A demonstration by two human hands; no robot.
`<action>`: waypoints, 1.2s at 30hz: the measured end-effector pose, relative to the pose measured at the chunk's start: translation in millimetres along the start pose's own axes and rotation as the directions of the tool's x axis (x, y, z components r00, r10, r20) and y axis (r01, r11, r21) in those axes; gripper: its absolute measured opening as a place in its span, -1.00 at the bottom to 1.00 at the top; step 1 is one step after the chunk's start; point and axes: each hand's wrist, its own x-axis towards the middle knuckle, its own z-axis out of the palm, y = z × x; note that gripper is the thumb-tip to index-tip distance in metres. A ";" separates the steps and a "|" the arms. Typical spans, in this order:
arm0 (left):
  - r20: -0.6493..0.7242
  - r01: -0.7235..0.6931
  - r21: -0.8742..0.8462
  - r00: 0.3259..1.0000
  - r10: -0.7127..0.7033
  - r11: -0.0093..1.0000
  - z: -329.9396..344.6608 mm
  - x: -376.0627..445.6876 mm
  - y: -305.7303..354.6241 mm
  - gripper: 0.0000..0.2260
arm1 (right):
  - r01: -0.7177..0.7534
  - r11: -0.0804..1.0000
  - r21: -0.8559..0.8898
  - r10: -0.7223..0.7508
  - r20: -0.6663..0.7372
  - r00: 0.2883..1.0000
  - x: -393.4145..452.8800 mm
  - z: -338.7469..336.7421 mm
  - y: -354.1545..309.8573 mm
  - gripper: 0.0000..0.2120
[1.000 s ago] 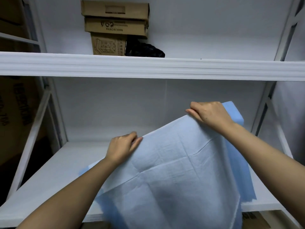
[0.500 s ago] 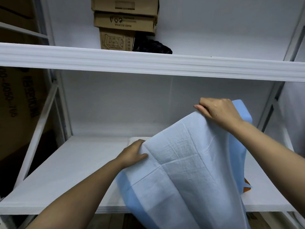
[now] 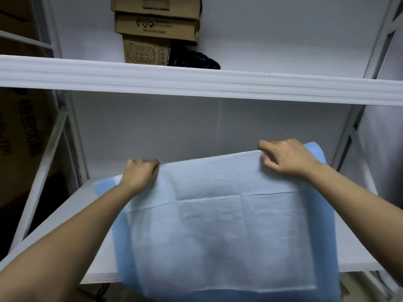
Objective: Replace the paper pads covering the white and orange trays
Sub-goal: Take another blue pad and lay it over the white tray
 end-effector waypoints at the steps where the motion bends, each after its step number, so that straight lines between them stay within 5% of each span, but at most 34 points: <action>1: -0.045 -0.050 0.156 0.997 0.058 0.986 -8.7 4.8 -5.1 -0.84 | -0.030 1.000 -0.005 0.030 0.028 0.999 1.2 2.7 -2.3 -0.64; 3: -0.111 -0.054 0.319 0.989 0.094 0.946 -24.3 7.0 -7.8 -0.93 | -0.110 0.994 -0.005 0.110 0.077 0.991 4.7 9.6 -4.7 -0.74; 6: -0.042 0.086 0.327 0.996 -0.076 0.941 -43.3 2.6 6.5 -0.87 | -0.226 0.974 0.013 0.220 0.174 0.960 8.9 19.2 -10.0 -0.82; 10: 0.103 0.343 -0.019 0.935 -0.339 0.939 -42.3 -2.7 15.4 -0.75 | -0.420 0.893 -0.162 0.446 0.188 0.875 9.4 24.3 -31.8 -0.76; 12: 0.086 0.381 -0.147 0.924 -0.372 0.913 -36.8 -8.8 14.8 -0.76 | -0.570 0.817 -0.084 0.573 0.223 0.789 8.7 23.0 -45.3 -0.76; 17: -0.109 0.305 -0.389 0.922 -0.372 0.869 -37.1 -34.1 12.2 -0.81 | -0.703 0.672 0.235 0.675 0.198 0.711 -13.6 30.7 -53.8 -0.71; 24: -0.420 0.105 -0.455 0.850 -0.317 0.885 -66.6 -82.3 27.7 -0.89 | -0.602 0.597 0.530 0.783 -0.221 0.581 -55.0 8.7 -78.6 -0.81; 29: -0.658 -0.054 -0.410 0.709 -0.254 0.911 -99.3 -92.7 41.5 -0.82 | -0.481 0.616 0.624 0.788 -0.479 0.388 -49.1 -23.3 -74.4 -0.79; 34: -0.832 -0.148 -0.285 0.528 -0.167 0.947 -121.3 -85.5 46.3 -0.75 | -0.336 0.698 0.633 0.713 -0.659 0.240 -40.6 -47.5 -62.3 -0.78; 36: -0.850 -0.160 -0.249 0.508 -0.137 0.955 -118.9 -77.0 47.0 -0.75 | -0.305 0.716 0.627 0.694 -0.688 0.214 -37.8 -43.8 -53.7 -0.79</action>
